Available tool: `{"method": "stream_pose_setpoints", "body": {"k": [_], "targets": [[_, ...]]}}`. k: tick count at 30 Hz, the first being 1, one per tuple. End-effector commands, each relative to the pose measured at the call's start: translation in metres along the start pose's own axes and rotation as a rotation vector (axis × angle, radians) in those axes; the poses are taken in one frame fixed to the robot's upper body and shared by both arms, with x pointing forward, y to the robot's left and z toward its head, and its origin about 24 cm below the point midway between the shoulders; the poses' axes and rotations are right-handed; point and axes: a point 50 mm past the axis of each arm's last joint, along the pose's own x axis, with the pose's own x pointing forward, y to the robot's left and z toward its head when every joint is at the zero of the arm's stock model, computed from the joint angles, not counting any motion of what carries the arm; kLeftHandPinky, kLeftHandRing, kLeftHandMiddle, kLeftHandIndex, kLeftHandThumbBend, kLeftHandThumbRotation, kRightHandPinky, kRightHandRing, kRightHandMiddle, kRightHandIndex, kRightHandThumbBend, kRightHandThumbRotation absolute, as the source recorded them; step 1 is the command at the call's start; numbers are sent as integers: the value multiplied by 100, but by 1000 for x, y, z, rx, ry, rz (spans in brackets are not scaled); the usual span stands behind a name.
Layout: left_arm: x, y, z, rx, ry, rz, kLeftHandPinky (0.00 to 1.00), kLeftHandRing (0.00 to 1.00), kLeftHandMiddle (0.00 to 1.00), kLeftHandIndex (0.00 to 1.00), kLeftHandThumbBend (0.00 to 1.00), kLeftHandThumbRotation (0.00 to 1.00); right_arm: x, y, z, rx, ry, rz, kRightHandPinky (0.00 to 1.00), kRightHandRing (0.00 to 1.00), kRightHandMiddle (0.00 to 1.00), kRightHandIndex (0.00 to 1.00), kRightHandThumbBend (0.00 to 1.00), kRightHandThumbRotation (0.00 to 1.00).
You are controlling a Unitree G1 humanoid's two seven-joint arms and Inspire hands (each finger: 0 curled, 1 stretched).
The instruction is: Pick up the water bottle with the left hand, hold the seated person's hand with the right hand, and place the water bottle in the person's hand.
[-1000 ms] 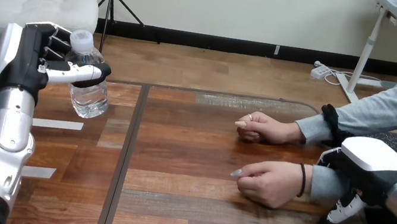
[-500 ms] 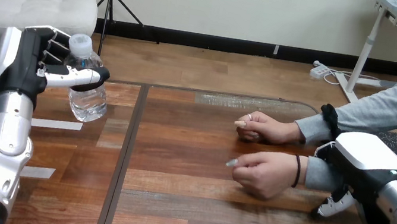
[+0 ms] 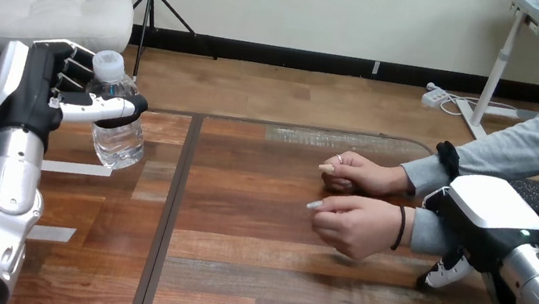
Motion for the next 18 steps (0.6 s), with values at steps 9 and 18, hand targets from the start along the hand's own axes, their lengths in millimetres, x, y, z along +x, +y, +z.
{"method": "stream_pose_setpoints", "body": {"k": [9,18], "targets": [[11,23,32,-25,-125,75,34,39,44,46,74,0,18,-20,17,12,-27,-81,31,39,42,41,91,8],[11,23,32,-25,-122,75,34,39,44,46,74,0,18,-19,18,25,-26,-84,26,33,38,38,88,8]]}}
